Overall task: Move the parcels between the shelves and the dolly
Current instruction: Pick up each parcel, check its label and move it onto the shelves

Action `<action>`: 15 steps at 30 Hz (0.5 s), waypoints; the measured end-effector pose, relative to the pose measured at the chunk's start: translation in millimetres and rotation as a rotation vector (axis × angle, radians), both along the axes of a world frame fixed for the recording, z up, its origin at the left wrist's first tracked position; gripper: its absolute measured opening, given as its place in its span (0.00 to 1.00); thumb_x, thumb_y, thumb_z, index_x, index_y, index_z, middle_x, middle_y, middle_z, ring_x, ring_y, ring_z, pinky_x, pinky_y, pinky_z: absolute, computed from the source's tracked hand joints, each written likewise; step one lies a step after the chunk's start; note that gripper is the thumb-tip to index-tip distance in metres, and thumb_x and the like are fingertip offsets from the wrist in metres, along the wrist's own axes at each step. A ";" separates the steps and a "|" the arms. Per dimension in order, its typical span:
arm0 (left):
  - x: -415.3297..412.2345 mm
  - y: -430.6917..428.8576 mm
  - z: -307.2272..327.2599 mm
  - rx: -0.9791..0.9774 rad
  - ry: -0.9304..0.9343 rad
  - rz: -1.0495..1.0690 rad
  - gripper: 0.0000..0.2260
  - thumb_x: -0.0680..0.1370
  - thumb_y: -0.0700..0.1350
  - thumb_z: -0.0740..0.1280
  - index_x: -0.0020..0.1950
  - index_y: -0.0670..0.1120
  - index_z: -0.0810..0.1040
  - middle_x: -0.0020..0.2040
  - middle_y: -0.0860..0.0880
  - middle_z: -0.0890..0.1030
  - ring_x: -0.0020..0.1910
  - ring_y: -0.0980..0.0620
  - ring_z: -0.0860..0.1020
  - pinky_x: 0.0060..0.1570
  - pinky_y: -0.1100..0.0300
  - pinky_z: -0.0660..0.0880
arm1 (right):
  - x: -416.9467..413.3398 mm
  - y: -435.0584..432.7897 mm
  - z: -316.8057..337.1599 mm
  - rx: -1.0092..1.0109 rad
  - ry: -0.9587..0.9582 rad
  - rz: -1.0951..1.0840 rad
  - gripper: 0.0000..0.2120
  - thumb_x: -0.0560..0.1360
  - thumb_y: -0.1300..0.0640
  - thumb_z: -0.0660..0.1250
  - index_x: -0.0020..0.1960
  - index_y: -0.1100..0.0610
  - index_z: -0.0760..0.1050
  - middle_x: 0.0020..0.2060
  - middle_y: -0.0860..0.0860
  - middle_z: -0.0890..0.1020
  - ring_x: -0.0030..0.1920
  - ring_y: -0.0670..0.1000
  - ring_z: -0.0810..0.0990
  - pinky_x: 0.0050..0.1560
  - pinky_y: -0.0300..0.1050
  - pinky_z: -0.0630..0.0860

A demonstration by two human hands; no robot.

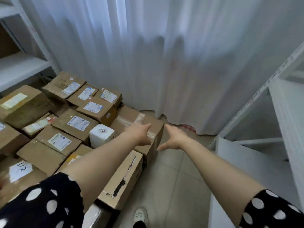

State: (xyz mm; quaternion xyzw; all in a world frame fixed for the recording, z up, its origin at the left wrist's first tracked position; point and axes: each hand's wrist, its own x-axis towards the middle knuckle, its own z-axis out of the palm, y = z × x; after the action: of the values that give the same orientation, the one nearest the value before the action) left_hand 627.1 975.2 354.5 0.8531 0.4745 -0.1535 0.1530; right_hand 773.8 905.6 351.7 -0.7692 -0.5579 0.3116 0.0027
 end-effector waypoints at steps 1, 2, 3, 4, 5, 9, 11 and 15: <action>-0.5 -15.2 3.4 -0.005 0.003 -0.022 0.35 0.75 0.54 0.67 0.78 0.56 0.53 0.72 0.47 0.67 0.67 0.44 0.69 0.58 0.50 0.74 | -2.1 -18.5 4.8 0.001 0.003 -0.015 0.53 0.65 0.42 0.76 0.78 0.55 0.48 0.76 0.54 0.57 0.76 0.56 0.55 0.74 0.54 0.56; -1.2 -28.8 6.6 -0.009 0.004 -0.044 0.36 0.74 0.54 0.68 0.78 0.57 0.53 0.72 0.47 0.67 0.67 0.44 0.70 0.59 0.49 0.74 | -4.6 -35.4 9.6 0.004 0.005 -0.032 0.53 0.66 0.42 0.76 0.78 0.55 0.47 0.76 0.54 0.57 0.76 0.56 0.55 0.74 0.54 0.56; -1.8 -41.2 9.9 -0.006 0.003 -0.070 0.36 0.74 0.54 0.68 0.77 0.57 0.53 0.72 0.47 0.67 0.66 0.45 0.70 0.59 0.48 0.74 | -7.3 -51.1 14.4 0.012 0.009 -0.053 0.53 0.66 0.42 0.76 0.78 0.55 0.47 0.76 0.54 0.56 0.76 0.56 0.55 0.74 0.54 0.56; -2.4 -52.7 13.4 0.003 0.006 -0.101 0.36 0.74 0.54 0.68 0.77 0.56 0.54 0.71 0.47 0.68 0.65 0.45 0.72 0.58 0.48 0.75 | -9.8 -66.3 18.3 0.022 0.015 -0.076 0.53 0.66 0.43 0.76 0.78 0.55 0.48 0.76 0.55 0.57 0.76 0.56 0.55 0.74 0.54 0.56; -2.9 -64.0 17.9 0.013 0.009 -0.134 0.36 0.74 0.54 0.68 0.77 0.56 0.54 0.70 0.47 0.69 0.64 0.45 0.72 0.57 0.49 0.76 | -12.9 -81.8 21.9 0.033 0.020 -0.100 0.53 0.65 0.43 0.76 0.78 0.55 0.48 0.76 0.55 0.57 0.76 0.56 0.55 0.74 0.54 0.57; -12.9 -109.7 36.0 0.060 -0.014 -0.259 0.36 0.74 0.54 0.67 0.78 0.55 0.54 0.70 0.47 0.69 0.64 0.44 0.72 0.58 0.51 0.74 | -31.2 -144.7 29.0 0.070 -0.014 -0.217 0.52 0.65 0.42 0.77 0.77 0.56 0.51 0.76 0.54 0.58 0.75 0.56 0.57 0.73 0.53 0.59; -26.0 -134.6 40.3 0.062 -0.041 -0.310 0.36 0.74 0.53 0.67 0.78 0.55 0.54 0.70 0.47 0.69 0.64 0.44 0.72 0.57 0.52 0.74 | -47.3 -176.4 29.7 0.074 -0.027 -0.281 0.53 0.64 0.42 0.77 0.78 0.56 0.50 0.76 0.54 0.57 0.75 0.56 0.56 0.73 0.53 0.59; -65.2 -182.8 37.5 0.038 -0.008 -0.418 0.36 0.74 0.55 0.68 0.78 0.56 0.53 0.70 0.46 0.69 0.64 0.44 0.72 0.58 0.49 0.75 | -96.9 -237.8 29.1 0.019 -0.042 -0.382 0.50 0.67 0.41 0.75 0.78 0.55 0.51 0.76 0.54 0.58 0.75 0.57 0.58 0.72 0.54 0.61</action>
State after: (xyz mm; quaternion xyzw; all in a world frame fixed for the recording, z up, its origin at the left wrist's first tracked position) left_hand 562.0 792.4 392.0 0.9363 0.2894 -0.1698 0.1037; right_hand 677.0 667.8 380.8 -0.8675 -0.4044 0.2840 0.0574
